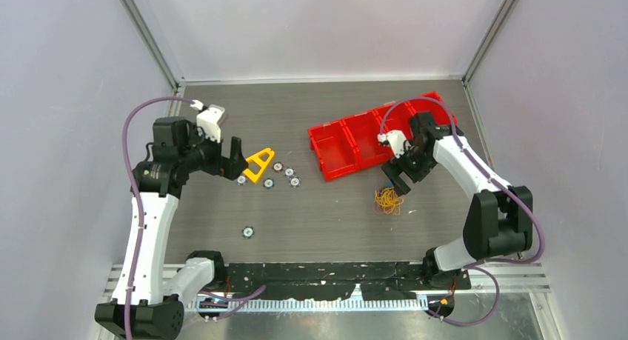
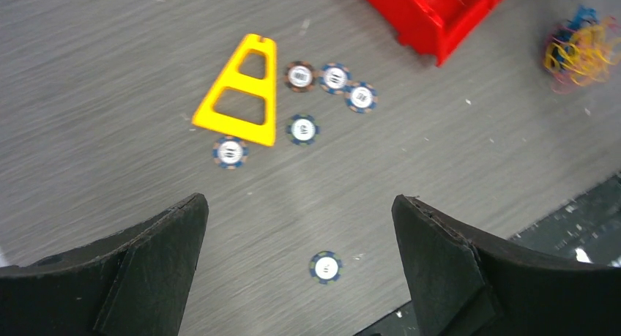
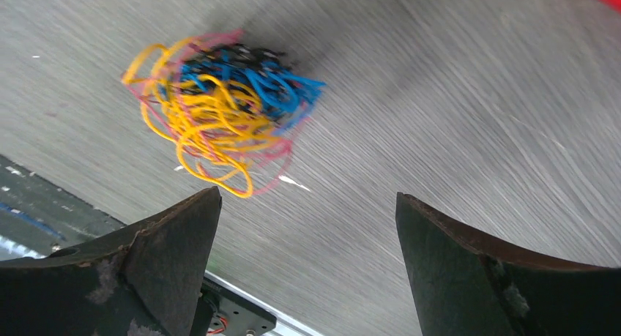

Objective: Untangle the cables

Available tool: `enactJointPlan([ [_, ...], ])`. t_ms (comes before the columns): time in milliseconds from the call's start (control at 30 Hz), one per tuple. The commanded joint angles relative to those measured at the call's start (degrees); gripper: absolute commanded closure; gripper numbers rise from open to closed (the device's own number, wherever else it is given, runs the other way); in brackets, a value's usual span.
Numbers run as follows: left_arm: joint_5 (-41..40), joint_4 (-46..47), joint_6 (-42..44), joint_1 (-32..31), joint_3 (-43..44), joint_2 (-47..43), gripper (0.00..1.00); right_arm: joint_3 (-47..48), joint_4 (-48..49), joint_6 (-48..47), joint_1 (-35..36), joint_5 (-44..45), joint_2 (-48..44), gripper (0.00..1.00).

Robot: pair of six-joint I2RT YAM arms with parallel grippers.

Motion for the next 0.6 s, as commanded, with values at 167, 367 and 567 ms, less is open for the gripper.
enactJointPlan([
  [167,8.59,7.82,-8.07,-4.5,-4.7,0.01,0.01,-0.34,-0.49,-0.88,8.59,-7.82,10.3,0.03],
  [367,14.56,16.01,-13.01,-7.75,-10.47,-1.32,0.01,1.76,-0.96,-1.36,9.07,-17.88,11.38,0.76],
  [567,18.72,27.6,-17.9,-19.66,-16.77,1.4,0.01,7.98,5.14,8.72,11.26,-35.96,0.93,0.94],
])
